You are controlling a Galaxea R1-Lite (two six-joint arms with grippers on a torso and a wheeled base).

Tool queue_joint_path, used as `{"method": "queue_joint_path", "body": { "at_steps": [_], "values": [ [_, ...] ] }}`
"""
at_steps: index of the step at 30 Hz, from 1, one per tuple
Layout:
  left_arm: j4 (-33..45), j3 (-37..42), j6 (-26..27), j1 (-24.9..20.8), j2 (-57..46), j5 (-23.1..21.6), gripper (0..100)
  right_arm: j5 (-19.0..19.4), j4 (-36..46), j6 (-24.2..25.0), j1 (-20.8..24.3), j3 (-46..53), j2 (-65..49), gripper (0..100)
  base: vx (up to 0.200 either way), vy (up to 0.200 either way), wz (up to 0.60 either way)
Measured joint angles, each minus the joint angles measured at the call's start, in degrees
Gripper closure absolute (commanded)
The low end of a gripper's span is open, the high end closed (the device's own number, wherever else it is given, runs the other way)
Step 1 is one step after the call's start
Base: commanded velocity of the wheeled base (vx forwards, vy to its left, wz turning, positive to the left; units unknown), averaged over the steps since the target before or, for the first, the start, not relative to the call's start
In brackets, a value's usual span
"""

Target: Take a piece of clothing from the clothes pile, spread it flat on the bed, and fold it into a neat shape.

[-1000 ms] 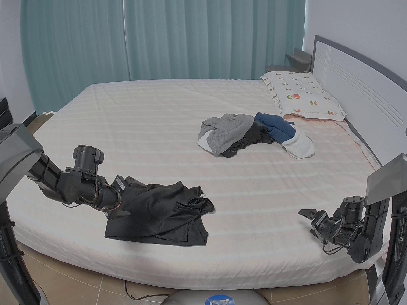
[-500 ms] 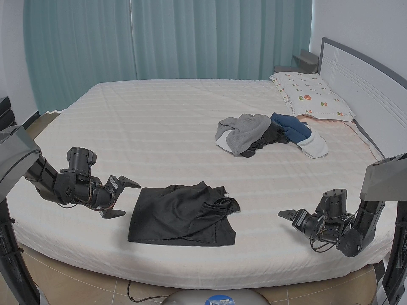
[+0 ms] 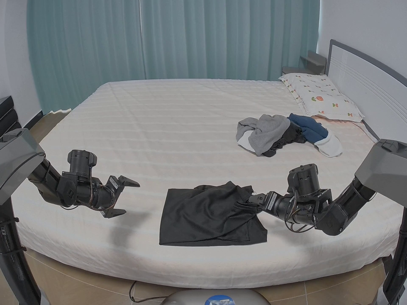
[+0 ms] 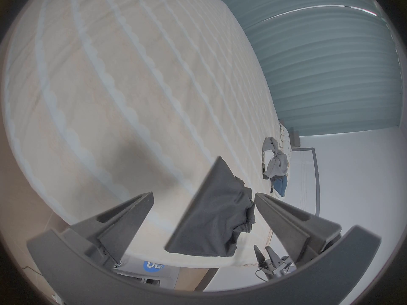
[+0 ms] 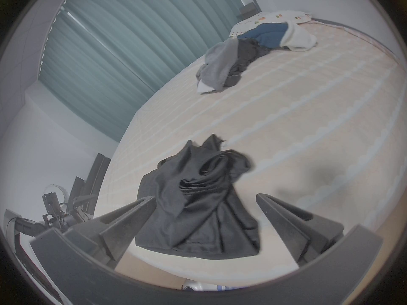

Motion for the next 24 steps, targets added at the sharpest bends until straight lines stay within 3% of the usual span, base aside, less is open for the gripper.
{"method": "queue_joint_path", "body": {
  "at_steps": [12,18,24],
  "values": [
    [-0.3,0.1,0.3,-0.6,0.9,2.3,0,-7.6,18.1,-1.4,1.8,-14.5,2.7,0,0.0,0.017,0.0],
    [-0.4,0.1,0.4,-0.9,1.2,2.6,0,-11.1,21.5,-2.5,2.4,-19.6,6.0,0,0.0,0.0,0.0],
    [-0.4,0.0,0.6,-0.9,1.4,2.8,0,-11.6,22.7,-3.6,2.4,-20.7,8.0,0,0.0,0.0,0.0]
  ]
}}
